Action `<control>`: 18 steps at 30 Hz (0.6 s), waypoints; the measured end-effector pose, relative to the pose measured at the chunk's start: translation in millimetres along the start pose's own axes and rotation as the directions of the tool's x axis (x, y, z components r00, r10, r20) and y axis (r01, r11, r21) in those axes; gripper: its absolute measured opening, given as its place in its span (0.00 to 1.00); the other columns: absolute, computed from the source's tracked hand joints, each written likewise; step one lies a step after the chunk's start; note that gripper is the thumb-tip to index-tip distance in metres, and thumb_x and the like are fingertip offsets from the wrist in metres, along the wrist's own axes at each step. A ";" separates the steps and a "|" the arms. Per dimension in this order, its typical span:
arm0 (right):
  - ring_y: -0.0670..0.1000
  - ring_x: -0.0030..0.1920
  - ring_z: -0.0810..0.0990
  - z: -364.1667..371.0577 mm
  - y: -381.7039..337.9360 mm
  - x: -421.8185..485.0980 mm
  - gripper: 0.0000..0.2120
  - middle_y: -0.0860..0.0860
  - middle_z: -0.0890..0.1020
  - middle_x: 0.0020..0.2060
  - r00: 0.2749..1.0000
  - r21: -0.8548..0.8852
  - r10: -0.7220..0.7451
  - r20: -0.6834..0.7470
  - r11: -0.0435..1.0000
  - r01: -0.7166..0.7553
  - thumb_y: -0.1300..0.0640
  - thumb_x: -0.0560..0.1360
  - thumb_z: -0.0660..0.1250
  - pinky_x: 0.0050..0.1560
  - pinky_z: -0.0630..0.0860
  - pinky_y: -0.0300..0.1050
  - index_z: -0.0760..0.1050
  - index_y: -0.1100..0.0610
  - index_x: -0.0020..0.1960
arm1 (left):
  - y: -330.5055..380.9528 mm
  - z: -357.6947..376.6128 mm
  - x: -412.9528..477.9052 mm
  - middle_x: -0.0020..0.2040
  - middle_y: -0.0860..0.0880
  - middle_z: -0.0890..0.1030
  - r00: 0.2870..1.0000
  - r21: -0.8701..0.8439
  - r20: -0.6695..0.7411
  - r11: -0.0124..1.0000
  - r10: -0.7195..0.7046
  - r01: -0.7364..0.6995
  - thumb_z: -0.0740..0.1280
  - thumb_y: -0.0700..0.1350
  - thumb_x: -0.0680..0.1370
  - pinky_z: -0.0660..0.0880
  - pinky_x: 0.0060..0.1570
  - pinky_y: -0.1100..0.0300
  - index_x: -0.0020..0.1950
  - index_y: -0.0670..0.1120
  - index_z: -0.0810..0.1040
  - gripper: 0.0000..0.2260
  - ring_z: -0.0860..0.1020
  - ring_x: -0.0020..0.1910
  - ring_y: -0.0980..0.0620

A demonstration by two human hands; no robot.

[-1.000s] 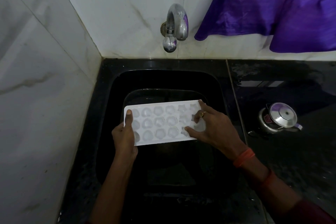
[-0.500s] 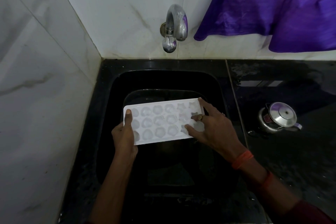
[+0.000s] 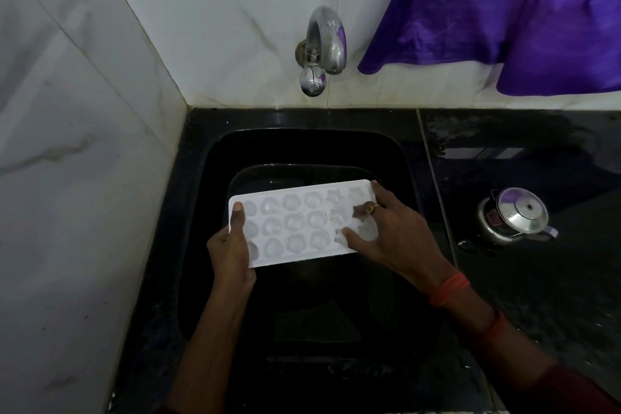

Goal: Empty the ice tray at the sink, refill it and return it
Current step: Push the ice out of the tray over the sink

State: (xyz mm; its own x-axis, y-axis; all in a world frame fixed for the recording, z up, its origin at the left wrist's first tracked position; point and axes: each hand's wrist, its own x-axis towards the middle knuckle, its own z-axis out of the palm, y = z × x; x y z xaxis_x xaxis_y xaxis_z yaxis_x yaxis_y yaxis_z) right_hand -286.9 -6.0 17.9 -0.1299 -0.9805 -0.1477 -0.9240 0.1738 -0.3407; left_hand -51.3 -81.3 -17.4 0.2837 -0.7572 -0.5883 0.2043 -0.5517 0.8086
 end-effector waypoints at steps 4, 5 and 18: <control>0.53 0.62 0.81 -1.3 1.4 -2.5 0.32 0.51 0.64 0.78 0.999 0.019 -0.017 -0.038 1.000 0.018 0.28 0.69 0.61 0.60 0.79 0.54 0.79 0.48 0.62 | -0.5 -0.2 -0.3 0.43 0.47 0.84 1.000 0.000 -0.001 1.000 0.018 -0.018 0.71 0.57 0.76 0.82 0.37 0.53 0.43 0.44 0.81 0.16 0.85 0.43 0.46; 0.53 0.59 0.82 -2.1 1.5 -4.8 0.30 0.50 0.66 0.77 0.997 0.031 -0.027 -0.077 0.999 0.030 0.27 0.69 0.62 0.57 0.80 0.54 0.79 0.47 0.60 | -0.5 -0.6 -0.2 0.43 0.47 0.85 1.000 -0.002 0.000 1.000 0.022 -0.022 0.71 0.57 0.76 0.82 0.37 0.54 0.44 0.44 0.81 0.16 0.85 0.43 0.46; 0.55 0.62 0.81 4.0 5.1 -22.8 0.27 0.52 0.67 0.76 0.993 0.071 -0.097 -0.070 0.992 0.102 0.37 0.66 0.77 0.58 0.81 0.56 0.81 0.52 0.58 | 7.9 -1.4 -2.3 0.40 0.50 0.84 0.999 -0.003 -0.025 0.999 0.032 -0.033 0.71 0.56 0.77 0.78 0.27 0.61 0.42 0.45 0.80 0.14 0.84 0.37 0.52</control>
State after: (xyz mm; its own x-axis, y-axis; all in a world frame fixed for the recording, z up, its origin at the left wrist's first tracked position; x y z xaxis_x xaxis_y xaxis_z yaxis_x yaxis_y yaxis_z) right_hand -287.2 17.6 15.7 -0.0643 -0.9967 -0.0489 -0.9046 0.0789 -0.4188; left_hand -49.0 -83.5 -9.6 0.3138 -0.7656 -0.5616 0.1981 -0.5256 0.8273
